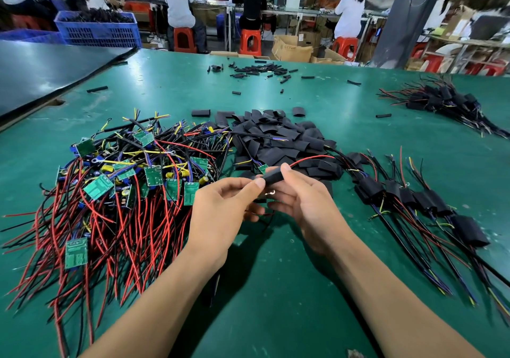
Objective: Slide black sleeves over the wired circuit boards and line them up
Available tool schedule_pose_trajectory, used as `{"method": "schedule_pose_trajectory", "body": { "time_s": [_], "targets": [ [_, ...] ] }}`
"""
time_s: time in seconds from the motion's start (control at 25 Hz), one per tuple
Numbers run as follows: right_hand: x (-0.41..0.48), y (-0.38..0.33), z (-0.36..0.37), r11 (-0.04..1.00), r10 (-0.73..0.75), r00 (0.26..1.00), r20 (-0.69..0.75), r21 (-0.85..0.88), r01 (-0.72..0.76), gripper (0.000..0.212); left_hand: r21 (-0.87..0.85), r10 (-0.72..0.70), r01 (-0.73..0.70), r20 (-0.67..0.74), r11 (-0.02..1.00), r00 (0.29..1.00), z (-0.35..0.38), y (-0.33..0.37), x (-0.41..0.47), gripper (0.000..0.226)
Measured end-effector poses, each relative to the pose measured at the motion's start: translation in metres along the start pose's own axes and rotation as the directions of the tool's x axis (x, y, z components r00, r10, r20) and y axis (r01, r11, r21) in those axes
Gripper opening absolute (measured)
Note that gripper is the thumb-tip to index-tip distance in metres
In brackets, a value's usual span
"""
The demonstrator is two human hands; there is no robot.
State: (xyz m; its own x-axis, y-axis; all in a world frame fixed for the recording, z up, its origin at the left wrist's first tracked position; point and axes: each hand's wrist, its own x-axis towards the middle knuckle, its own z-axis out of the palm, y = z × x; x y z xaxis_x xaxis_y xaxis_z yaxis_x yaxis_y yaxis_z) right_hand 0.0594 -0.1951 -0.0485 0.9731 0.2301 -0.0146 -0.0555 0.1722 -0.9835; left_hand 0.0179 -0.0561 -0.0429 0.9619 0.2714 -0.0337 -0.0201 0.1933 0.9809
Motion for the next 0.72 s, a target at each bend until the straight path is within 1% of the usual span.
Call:
{"method": "schedule_pose_trajectory", "body": {
  "time_s": [0.08,0.16,0.24,0.36,0.44,0.52,0.64,0.72],
  "targets": [
    [-0.002,-0.003,0.001,1.000,-0.003,1.000,-0.021,-0.012,0.002,0.030,-0.047,-0.073,0.076,0.054,0.996,0.996,-0.001,0.002,0.000,0.021],
    [-0.003,-0.006,0.001,1.000,-0.017,1.000,-0.023,0.019,0.017,0.030,-0.061,-0.149,0.158,0.128,0.986,0.981,0.000,0.004,-0.001,0.025],
    [-0.003,-0.008,-0.003,0.999,-0.033,0.999,-0.020,0.003,0.033,0.031,-0.085,-0.203,0.222,0.182,0.971,0.962,0.002,0.005,-0.002,0.029],
    [-0.002,-0.008,-0.008,1.000,0.007,0.998,0.057,0.029,-0.009,0.049,-0.102,-0.266,0.295,0.228,0.950,0.937,0.001,0.007,-0.001,0.035],
    [-0.002,-0.008,-0.008,0.996,0.047,0.992,0.118,0.071,-0.056,0.046,-0.079,-0.289,0.318,0.261,0.945,0.921,0.000,0.008,-0.001,0.036],
    [-0.003,-0.008,-0.007,0.993,0.037,0.990,0.136,0.106,-0.051,0.041,-0.059,-0.305,0.335,0.289,0.940,0.907,0.000,0.008,-0.002,0.037],
    [-0.001,-0.008,-0.007,0.988,-0.030,0.995,0.092,0.151,0.016,0.035,-0.055,-0.321,0.351,0.290,0.935,0.901,0.001,0.009,-0.001,0.040],
    [0.000,-0.009,-0.006,0.988,-0.029,0.999,0.027,0.150,0.025,0.032,-0.068,-0.300,0.332,0.288,0.941,0.909,0.000,0.011,-0.001,0.040]
  ]
}}
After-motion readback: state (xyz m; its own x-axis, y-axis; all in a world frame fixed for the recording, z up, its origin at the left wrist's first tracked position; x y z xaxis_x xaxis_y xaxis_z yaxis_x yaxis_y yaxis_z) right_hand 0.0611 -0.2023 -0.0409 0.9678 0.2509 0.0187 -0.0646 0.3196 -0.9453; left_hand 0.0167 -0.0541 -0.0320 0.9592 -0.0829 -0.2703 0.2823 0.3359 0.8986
